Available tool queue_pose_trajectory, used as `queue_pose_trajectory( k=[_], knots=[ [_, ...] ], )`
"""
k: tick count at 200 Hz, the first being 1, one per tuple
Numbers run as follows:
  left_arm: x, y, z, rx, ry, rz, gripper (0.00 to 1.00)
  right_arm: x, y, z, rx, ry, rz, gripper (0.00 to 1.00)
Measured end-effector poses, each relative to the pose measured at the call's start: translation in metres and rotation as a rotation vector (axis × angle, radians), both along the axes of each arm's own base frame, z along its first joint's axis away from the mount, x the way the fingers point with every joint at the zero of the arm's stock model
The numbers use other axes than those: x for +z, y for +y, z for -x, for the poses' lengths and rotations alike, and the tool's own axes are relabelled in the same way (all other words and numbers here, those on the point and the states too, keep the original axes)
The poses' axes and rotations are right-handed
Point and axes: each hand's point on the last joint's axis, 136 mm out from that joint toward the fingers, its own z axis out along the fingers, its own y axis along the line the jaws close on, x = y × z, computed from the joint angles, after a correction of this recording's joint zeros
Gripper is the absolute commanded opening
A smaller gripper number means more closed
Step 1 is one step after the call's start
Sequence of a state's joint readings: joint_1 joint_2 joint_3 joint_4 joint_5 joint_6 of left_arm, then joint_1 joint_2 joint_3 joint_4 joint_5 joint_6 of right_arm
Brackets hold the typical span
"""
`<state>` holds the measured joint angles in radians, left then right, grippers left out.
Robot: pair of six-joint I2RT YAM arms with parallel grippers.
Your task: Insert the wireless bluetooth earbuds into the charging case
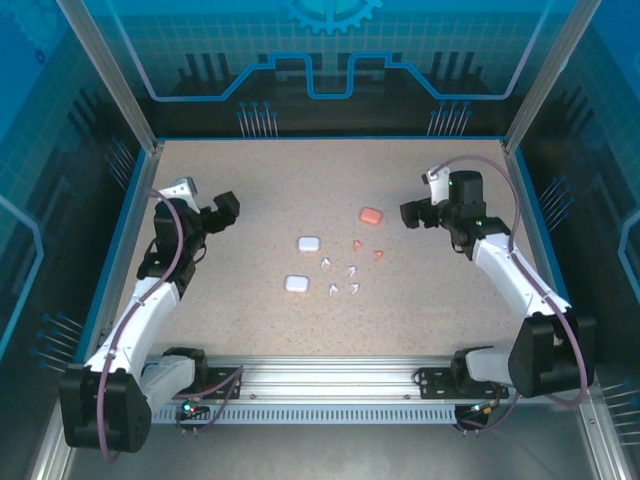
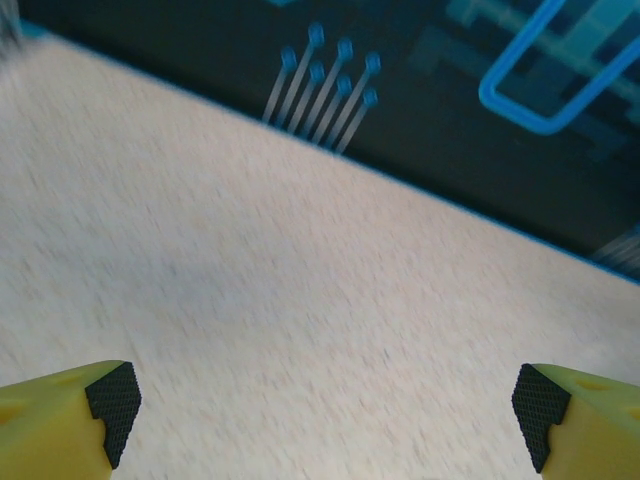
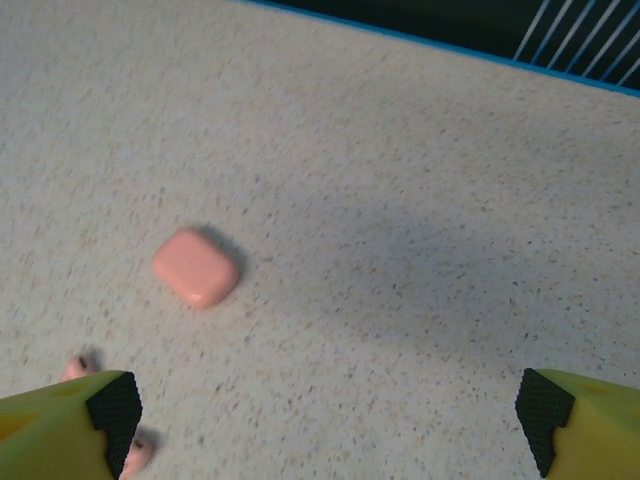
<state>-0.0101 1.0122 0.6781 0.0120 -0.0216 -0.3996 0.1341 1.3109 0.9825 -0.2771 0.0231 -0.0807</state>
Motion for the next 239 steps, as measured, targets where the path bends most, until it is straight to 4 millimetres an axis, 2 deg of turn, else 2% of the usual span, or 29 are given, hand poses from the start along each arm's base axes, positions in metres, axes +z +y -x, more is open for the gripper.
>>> queue_pose_trajectory(
  k=[29, 51, 98, 153, 239],
  knots=[
    [-0.038, -0.021, 0.023, -0.069, 0.166, 0.136, 0.99, -0.012, 0.017, -0.005, 0.096, 0.122, 0.073, 1.0],
    [-0.052, -0.031, 0.038, -0.099, 0.227, 0.198, 0.99, -0.032, 0.027, -0.012, 0.172, 0.225, 0.133, 1.0],
    [-0.054, -0.038, 0.044, -0.116, 0.25, 0.251, 0.99, -0.072, 0.054, -0.035, 0.341, 0.379, 0.233, 0.98],
    [-0.057, -0.038, 0.045, -0.109, 0.265, 0.264, 0.99, -0.123, 0.088, -0.055, 0.522, 0.513, 0.305, 0.88],
    [-0.07, -0.038, 0.049, -0.102, 0.322, 0.266, 0.99, -0.159, 0.103, -0.07, 0.6, 0.594, 0.354, 0.8]
  ],
)
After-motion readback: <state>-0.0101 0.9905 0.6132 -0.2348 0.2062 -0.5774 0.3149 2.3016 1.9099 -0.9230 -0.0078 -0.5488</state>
